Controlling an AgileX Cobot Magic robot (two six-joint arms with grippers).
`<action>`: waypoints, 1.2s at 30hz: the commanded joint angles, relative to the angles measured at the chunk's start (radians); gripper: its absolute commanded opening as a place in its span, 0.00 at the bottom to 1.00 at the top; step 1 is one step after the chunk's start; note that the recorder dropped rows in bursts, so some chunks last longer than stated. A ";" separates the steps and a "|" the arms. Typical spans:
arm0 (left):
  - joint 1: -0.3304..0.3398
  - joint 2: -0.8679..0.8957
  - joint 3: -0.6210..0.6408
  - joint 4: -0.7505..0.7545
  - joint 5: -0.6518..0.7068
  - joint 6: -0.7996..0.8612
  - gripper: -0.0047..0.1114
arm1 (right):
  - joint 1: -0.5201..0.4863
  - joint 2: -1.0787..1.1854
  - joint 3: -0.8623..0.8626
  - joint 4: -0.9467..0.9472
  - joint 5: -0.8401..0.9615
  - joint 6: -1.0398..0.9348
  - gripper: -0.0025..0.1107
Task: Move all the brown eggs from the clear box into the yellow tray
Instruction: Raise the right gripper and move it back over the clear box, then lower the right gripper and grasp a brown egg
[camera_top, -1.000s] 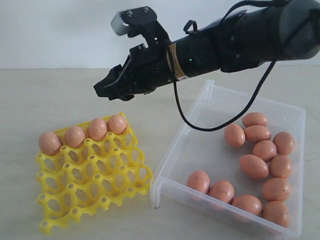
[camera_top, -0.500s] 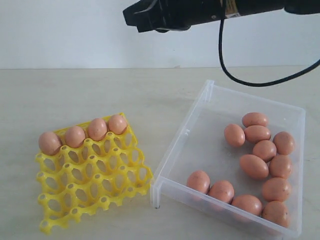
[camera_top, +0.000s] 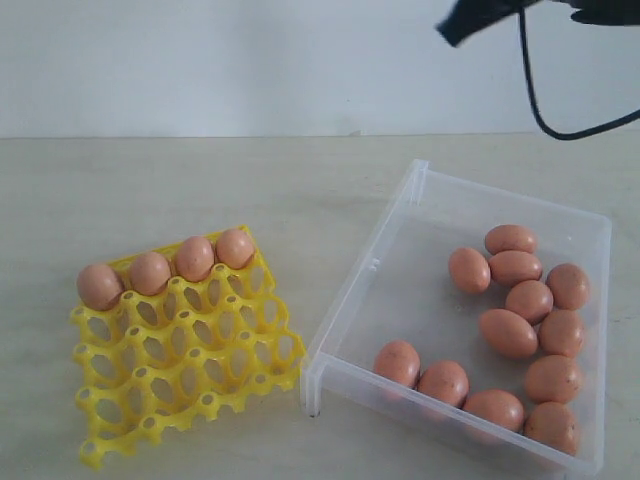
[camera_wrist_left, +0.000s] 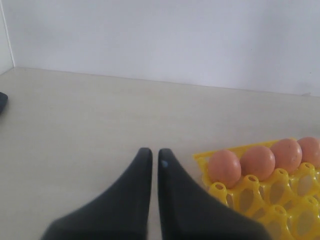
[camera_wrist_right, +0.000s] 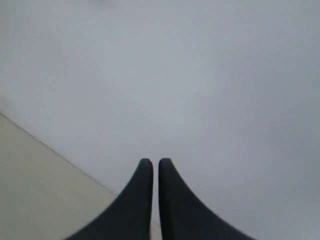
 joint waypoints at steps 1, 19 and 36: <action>0.003 -0.003 0.003 0.002 -0.007 0.000 0.08 | -0.068 0.000 0.005 0.322 0.358 -0.397 0.02; 0.003 -0.003 0.003 0.002 -0.007 0.000 0.08 | -0.174 0.100 0.005 1.646 0.692 -1.257 0.03; 0.003 -0.003 0.003 0.002 -0.007 0.000 0.08 | -0.174 0.221 0.005 1.653 0.587 -1.460 0.43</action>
